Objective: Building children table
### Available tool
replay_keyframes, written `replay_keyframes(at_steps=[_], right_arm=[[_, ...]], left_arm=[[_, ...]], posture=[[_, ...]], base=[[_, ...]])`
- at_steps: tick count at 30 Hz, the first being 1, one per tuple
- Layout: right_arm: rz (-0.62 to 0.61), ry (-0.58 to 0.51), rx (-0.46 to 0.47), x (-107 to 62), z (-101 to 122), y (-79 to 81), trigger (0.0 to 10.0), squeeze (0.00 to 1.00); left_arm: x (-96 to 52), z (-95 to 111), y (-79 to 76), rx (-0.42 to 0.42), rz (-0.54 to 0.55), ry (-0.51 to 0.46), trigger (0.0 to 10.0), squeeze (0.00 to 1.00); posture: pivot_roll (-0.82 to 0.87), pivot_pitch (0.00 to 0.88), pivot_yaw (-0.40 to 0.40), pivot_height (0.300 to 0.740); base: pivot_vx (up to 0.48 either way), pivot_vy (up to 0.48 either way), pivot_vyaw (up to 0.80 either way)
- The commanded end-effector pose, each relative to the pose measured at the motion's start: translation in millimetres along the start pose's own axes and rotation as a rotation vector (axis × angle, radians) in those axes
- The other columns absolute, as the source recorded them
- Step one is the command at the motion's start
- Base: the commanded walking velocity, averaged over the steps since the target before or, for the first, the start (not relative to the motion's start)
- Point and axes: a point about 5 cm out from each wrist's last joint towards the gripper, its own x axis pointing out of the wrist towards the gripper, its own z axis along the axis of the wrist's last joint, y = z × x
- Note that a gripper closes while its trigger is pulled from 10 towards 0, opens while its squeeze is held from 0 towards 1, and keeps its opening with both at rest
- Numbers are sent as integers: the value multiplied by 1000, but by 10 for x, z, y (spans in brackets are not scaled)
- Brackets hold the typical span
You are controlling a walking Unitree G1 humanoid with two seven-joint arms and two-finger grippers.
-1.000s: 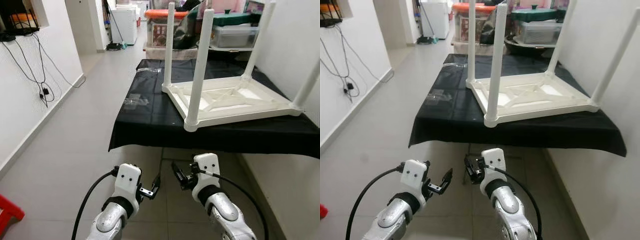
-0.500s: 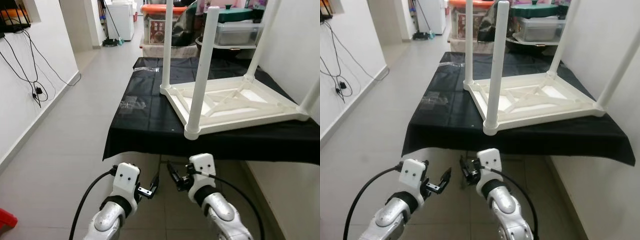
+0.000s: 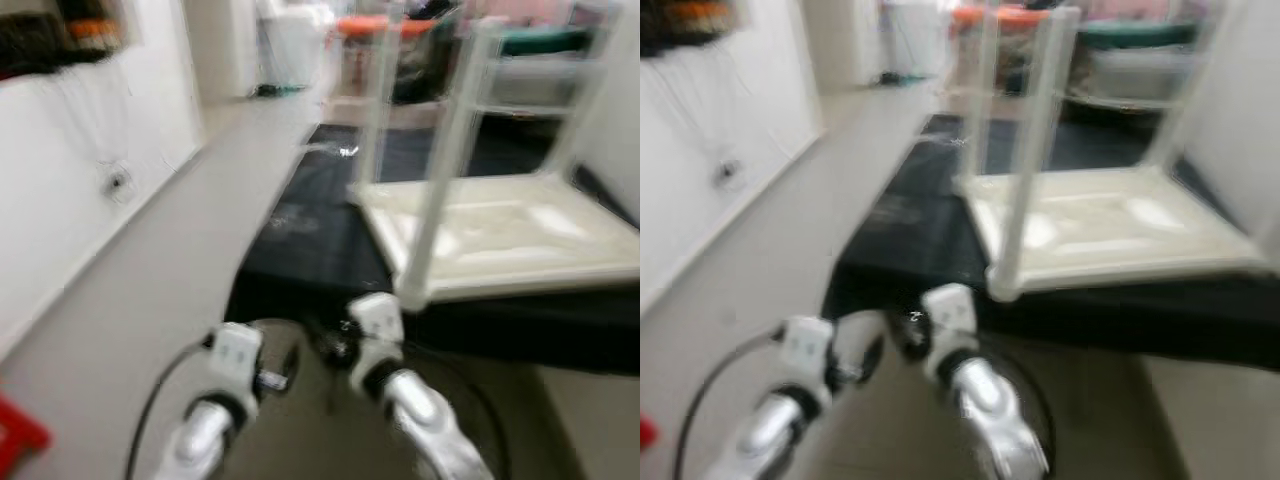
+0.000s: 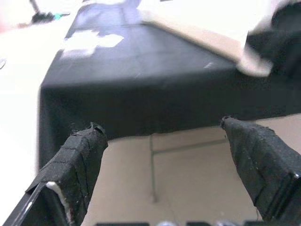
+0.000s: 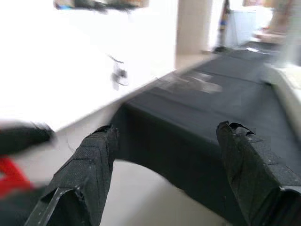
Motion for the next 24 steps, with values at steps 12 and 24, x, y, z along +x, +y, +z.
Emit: replay_keyframes(at_steps=[12,24], right_arm=[[-6,18,-33,-12,-47,-17,10000,0],[-18,24,-8,-2,-60,-38,10000,0]], left_arm=[[11,12,-53,-5,-20,-8,10000,0],[13,20,-49,-17,-18,-9,10000,0]], posture=[[33,0,-34,740],[36,0,-35,740]], base=[[284,0,200],[262,0,0]])
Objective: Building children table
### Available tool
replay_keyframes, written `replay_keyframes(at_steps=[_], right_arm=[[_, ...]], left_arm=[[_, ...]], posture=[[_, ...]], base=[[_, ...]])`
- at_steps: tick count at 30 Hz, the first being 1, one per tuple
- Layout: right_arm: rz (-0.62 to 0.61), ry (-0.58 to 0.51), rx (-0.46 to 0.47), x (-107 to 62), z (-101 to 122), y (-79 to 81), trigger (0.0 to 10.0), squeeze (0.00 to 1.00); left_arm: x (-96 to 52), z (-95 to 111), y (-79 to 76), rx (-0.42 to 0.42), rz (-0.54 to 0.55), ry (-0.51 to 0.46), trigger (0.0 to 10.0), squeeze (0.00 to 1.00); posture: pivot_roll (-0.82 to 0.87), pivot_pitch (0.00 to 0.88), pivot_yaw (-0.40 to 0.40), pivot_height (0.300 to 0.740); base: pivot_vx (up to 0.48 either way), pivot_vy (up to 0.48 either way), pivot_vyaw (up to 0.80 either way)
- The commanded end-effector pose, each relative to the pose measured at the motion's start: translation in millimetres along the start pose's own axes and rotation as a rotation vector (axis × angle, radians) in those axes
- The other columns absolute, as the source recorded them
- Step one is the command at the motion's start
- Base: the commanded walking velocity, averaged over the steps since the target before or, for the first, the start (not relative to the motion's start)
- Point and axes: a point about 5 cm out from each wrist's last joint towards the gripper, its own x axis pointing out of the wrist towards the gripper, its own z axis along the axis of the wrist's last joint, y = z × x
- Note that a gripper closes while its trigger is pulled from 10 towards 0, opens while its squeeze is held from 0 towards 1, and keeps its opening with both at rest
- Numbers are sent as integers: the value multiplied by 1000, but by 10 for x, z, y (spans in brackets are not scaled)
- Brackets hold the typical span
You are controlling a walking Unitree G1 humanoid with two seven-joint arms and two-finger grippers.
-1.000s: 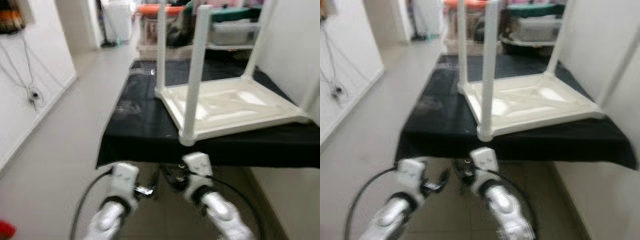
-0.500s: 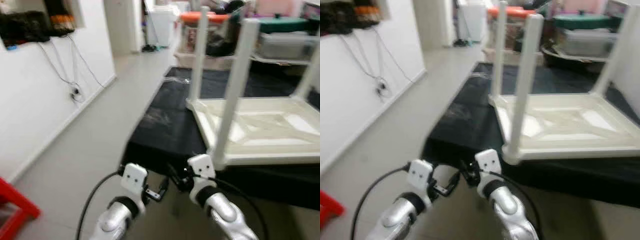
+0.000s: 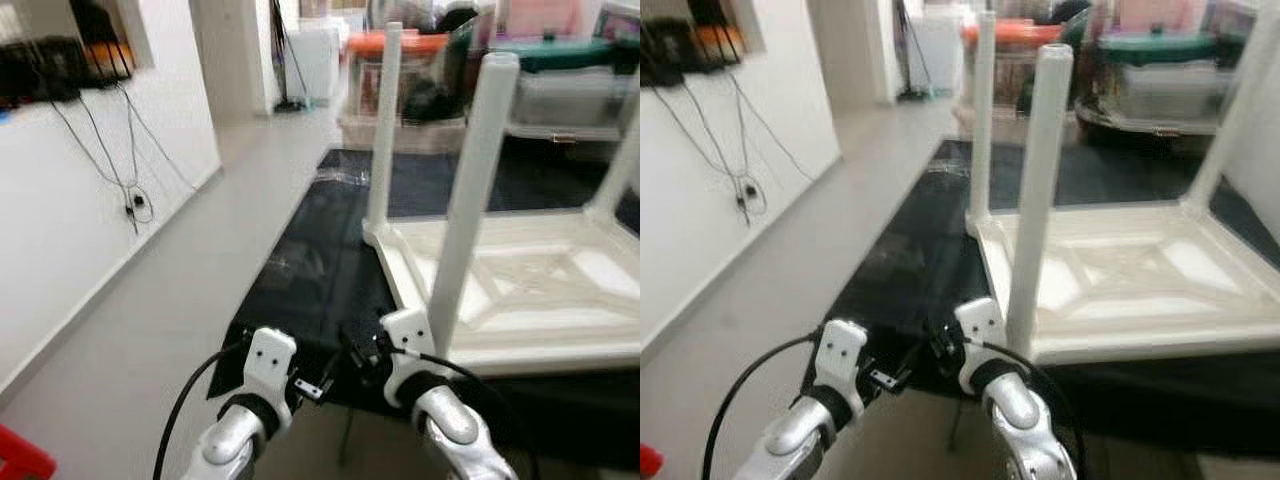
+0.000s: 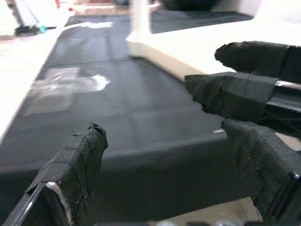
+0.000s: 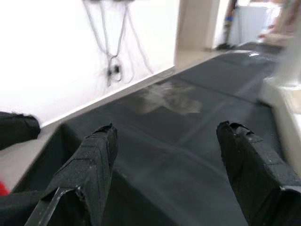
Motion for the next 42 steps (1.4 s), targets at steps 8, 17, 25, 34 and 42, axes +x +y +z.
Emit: replay_keyframes(at_steps=[8,17,25,34,42], right_arm=[[5,-12,15,15,25,15,10000,0],[-188,-123,62,62,216,-345,10000,0],[-338,-166,-2,55,360,-882,10000,0],[-574,-136,-104,-139,408,-1613,10000,0],[-410,-148,-19,168,539,-1301,10000,0]], left_arm=[[14,17,47,-13,18,1,10000,0],[10,26,40,-23,14,-6,10000,0],[4,28,41,-27,10,-6,10000,0],[4,31,40,-31,8,-6,10000,0],[-5,34,26,-38,3,-5,10000,0]], posture=[[36,0,-33,740],[38,0,-32,740],[40,0,-28,740],[42,0,-33,740],[39,0,-28,740]], base=[[0,0,0],[0,0,0],[0,0,0],[0,0,0],[0,0,0]])
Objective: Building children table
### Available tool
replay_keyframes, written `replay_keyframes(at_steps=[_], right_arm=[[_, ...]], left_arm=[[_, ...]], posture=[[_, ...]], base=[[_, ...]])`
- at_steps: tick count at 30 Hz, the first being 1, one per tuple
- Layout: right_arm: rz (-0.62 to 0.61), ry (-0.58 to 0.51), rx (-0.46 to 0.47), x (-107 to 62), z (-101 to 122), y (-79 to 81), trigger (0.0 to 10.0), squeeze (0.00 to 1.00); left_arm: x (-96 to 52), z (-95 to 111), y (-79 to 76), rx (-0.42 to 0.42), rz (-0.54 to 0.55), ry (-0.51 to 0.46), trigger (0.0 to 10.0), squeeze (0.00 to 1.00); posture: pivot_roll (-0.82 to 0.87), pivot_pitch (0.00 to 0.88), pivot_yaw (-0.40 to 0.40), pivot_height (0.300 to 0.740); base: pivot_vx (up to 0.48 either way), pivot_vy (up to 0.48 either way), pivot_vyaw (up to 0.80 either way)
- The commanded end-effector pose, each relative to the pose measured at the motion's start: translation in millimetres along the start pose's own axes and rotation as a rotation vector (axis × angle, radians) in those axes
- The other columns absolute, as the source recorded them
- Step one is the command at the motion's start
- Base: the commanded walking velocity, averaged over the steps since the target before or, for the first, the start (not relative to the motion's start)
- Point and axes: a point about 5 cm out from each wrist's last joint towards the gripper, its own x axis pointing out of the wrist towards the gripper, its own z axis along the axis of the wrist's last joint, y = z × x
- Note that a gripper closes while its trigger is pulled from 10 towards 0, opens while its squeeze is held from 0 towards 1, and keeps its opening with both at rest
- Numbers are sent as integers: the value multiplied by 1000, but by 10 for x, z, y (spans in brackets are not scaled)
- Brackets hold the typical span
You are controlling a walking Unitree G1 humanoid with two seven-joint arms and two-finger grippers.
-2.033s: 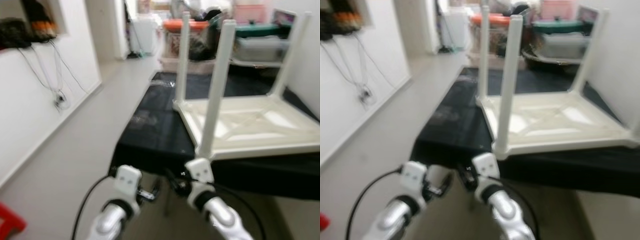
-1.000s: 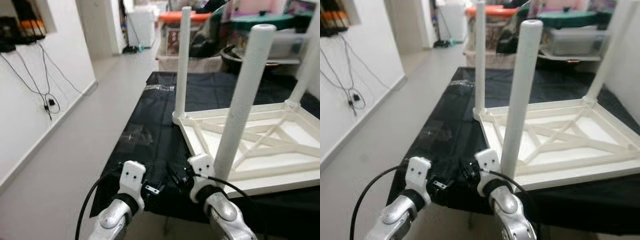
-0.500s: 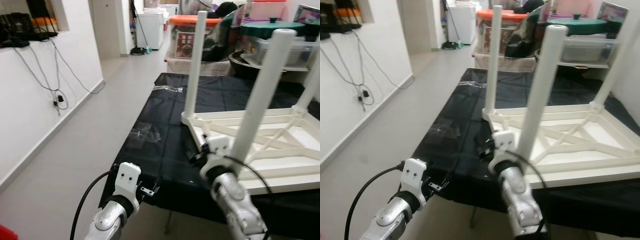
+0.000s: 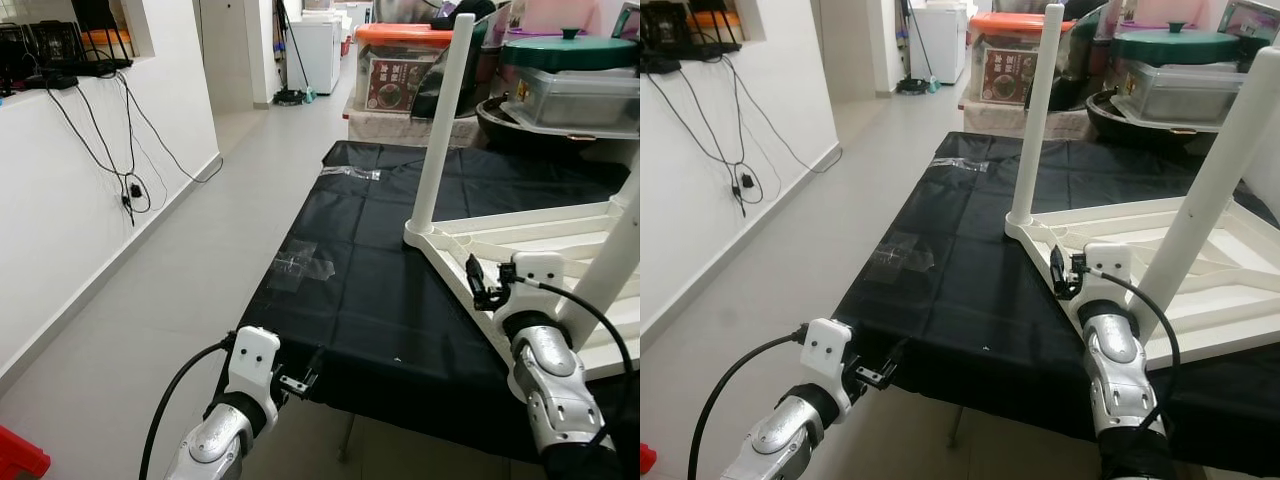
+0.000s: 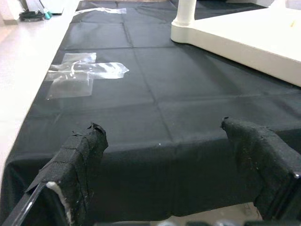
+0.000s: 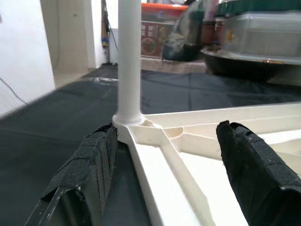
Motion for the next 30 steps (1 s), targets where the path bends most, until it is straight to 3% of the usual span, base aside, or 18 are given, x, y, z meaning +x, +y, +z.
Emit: replay_keyframes(at_steps=[1,3,4,5,7,9,10,12,14,20,25,30], right_arm=[[72,-2,18,35,55,161,10000,0],[179,11,37,115,147,465,10000,0],[179,11,37,115,147,465,10000,0],[217,17,32,200,213,614,10000,0],[217,17,32,200,213,614,10000,0],[235,13,4,463,386,834,10000,0],[235,13,4,463,386,834,10000,0],[211,47,-34,640,449,885,10000,0],[133,139,-96,777,428,782,10000,0],[75,228,-154,837,377,652,10000,0],[-2,333,-257,851,304,383,10000,0],[-27,394,-274,842,269,249,10000,0]], left_arm=[[-10,10,2,-5,1,1,10000,0],[-15,15,-3,-8,-4,1,10000,0],[-15,15,-3,-8,-4,1,10000,0],[-17,20,-10,-12,-7,0,10000,0],[-17,20,-10,-12,-7,0,10000,0],[-22,36,-48,-20,-21,-5,10000,0],[-22,36,-48,-20,-21,-5,10000,0],[-36,55,-95,-27,-40,-13,10000,0],[-81,114,-165,14,-91,-35,10000,0],[-145,154,-229,80,-138,-47,10000,0],[-307,120,-326,20,-167,-10,10000,0],[-398,134,-387,-9,-179,4,10000,0]], posture=[[39,0,-28,740],[40,0,-31,740],[40,0,-31,740],[41,0,-32,740],[41,0,-32,740],[44,5,-40,740],[44,5,-40,740],[49,19,-46,740],[59,52,-52,740],[70,85,-64,740],[71,163,-67,740],[70,200,-68,740]], base=[[0,0,0],[0,0,0],[0,0,0],[0,0,0],[0,0,0],[0,0,0],[0,0,0],[0,0,0],[0,0,0],[0,0,0],[0,0,0],[0,0,0]])
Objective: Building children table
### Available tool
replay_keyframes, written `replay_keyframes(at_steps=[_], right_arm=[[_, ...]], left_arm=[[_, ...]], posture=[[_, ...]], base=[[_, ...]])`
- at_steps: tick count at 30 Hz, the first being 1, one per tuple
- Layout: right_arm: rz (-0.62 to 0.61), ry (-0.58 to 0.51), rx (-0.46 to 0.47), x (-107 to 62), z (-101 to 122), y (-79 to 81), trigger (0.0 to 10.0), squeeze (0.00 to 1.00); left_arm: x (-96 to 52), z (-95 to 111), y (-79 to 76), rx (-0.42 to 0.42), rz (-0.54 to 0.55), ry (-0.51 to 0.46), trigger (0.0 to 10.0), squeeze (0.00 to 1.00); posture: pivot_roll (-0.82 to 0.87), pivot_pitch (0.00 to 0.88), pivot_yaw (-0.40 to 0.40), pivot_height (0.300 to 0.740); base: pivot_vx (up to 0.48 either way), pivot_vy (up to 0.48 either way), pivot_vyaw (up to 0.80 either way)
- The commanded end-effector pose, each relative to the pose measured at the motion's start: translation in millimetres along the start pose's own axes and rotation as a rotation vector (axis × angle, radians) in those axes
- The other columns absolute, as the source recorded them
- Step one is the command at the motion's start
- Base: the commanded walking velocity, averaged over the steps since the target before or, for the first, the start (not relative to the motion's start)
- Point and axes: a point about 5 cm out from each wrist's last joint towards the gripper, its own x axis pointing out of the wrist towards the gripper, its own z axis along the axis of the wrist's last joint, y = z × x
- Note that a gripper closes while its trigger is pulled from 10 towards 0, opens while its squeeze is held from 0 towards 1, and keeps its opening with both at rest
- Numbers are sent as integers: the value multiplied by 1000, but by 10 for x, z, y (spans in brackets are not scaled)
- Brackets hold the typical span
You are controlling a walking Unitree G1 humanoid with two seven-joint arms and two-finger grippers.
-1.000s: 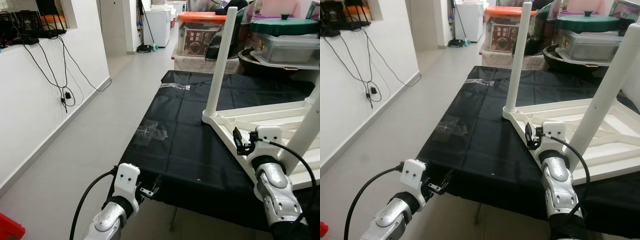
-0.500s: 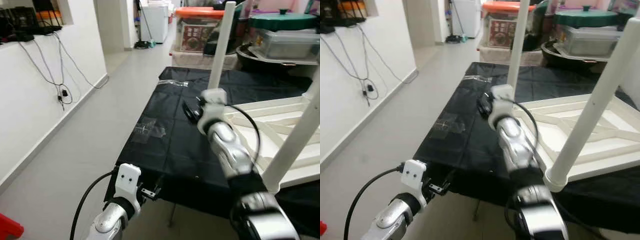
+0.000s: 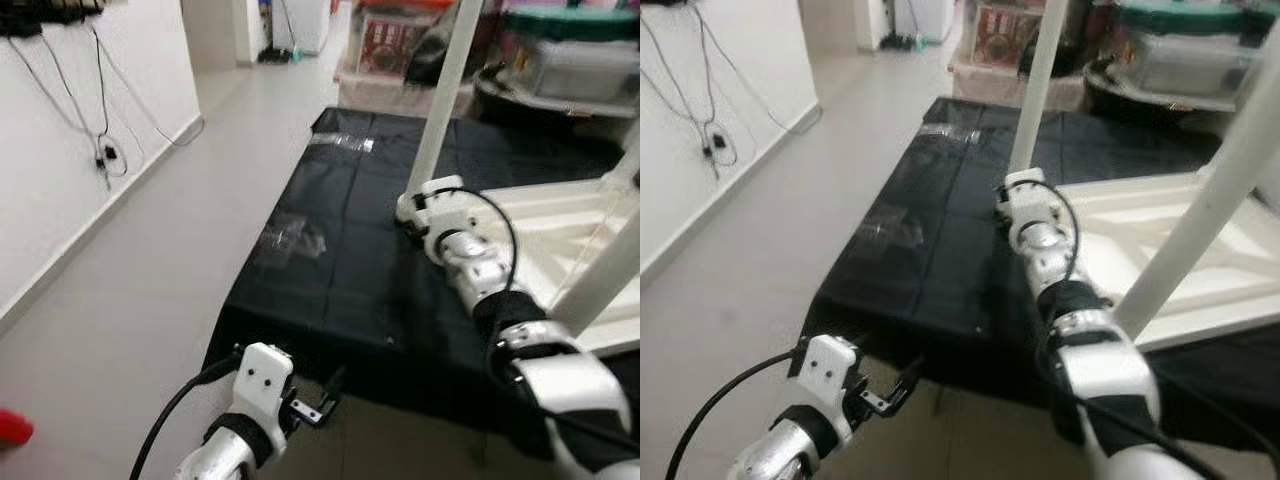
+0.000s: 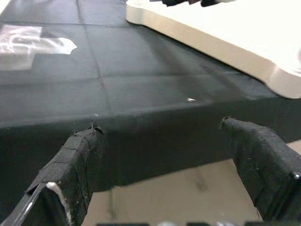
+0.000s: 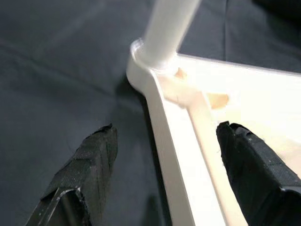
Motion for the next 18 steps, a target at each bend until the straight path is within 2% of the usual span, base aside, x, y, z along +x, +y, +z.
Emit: replay_keyframes(at_steps=[1,8,11,12,18], right_arm=[[0,41,-17,5,-40,-30,10000,0],[38,122,-22,14,-128,-66,10000,0],[42,146,-11,12,-151,-85,10000,0],[51,172,20,8,-171,-97,10000,0],[33,164,11,7,-106,-166,10000,0]], left_arm=[[-39,-20,-31,-17,-9,24,10000,0],[-120,15,-95,-37,-13,30,10000,0],[-142,24,-110,-40,-9,33,10000,0],[-166,38,-122,-47,-4,38,10000,0],[-186,57,-134,-55,-1,41,10000,0]], posture=[[70,206,-66,740],[65,243,-74,740],[63,249,-75,740],[63,255,-75,740],[47,267,-70,740]], base=[[0,0,0],[0,0,0],[0,0,0],[0,0,0],[0,0,0]])
